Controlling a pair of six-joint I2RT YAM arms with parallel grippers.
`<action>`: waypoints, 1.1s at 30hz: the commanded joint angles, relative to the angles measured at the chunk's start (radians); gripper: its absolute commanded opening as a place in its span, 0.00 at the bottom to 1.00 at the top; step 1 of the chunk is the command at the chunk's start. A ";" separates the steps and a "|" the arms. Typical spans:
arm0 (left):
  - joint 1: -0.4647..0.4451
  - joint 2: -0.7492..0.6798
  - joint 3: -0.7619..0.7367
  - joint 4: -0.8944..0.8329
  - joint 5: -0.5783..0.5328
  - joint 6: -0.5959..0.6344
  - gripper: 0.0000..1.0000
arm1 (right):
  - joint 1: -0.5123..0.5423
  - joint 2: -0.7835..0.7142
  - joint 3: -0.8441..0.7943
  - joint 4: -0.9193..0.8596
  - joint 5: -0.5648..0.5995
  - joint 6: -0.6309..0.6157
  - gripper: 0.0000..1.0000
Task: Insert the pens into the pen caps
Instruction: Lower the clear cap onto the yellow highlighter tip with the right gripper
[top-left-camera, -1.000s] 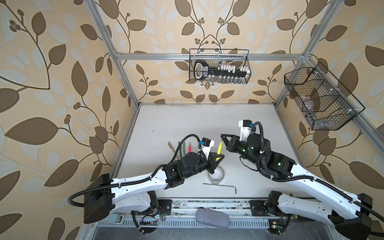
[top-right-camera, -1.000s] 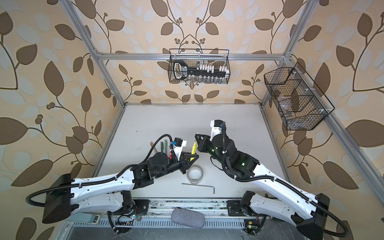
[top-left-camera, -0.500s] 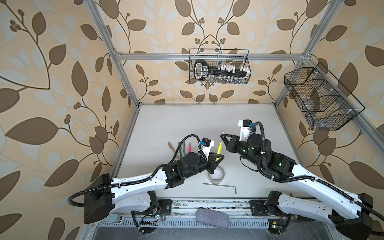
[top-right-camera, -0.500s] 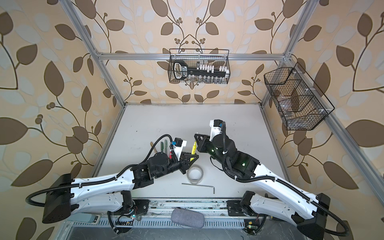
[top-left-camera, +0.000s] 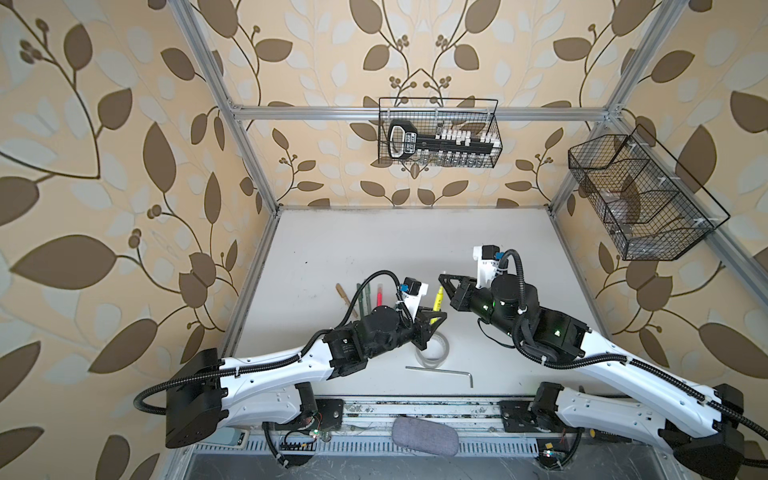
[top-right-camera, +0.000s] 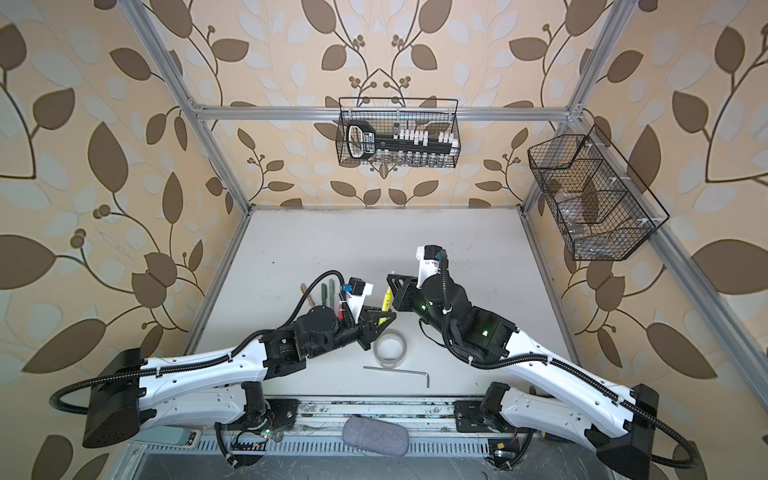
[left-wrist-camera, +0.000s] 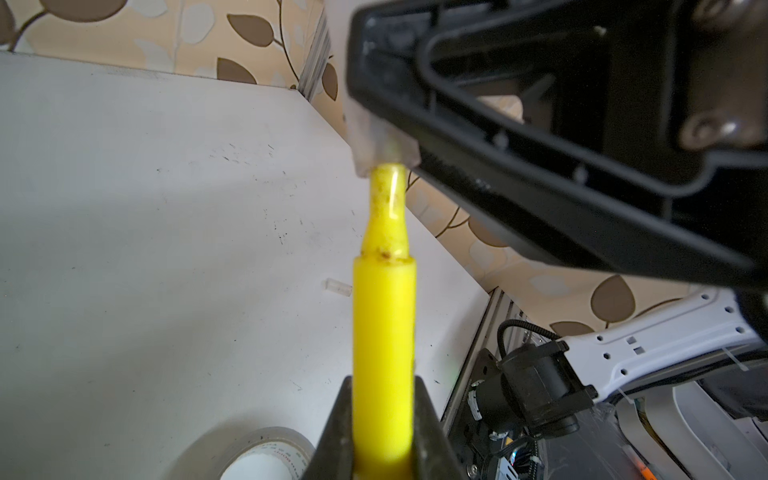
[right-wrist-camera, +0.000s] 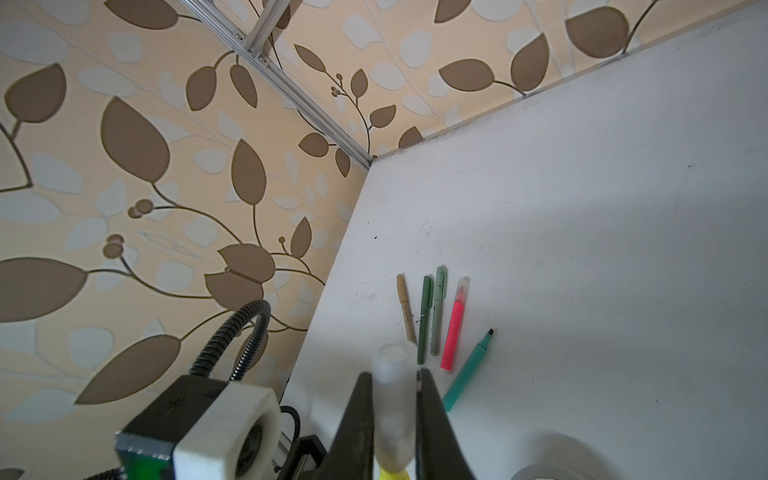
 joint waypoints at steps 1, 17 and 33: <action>-0.012 -0.043 -0.005 0.064 -0.027 0.016 0.00 | 0.022 -0.007 -0.029 -0.011 0.019 -0.008 0.14; -0.006 -0.100 -0.032 0.112 0.046 -0.080 0.00 | 0.121 -0.086 -0.185 0.166 0.029 -0.027 0.23; -0.005 -0.108 -0.041 0.114 0.045 -0.048 0.00 | 0.135 -0.211 -0.202 0.133 0.073 -0.073 0.65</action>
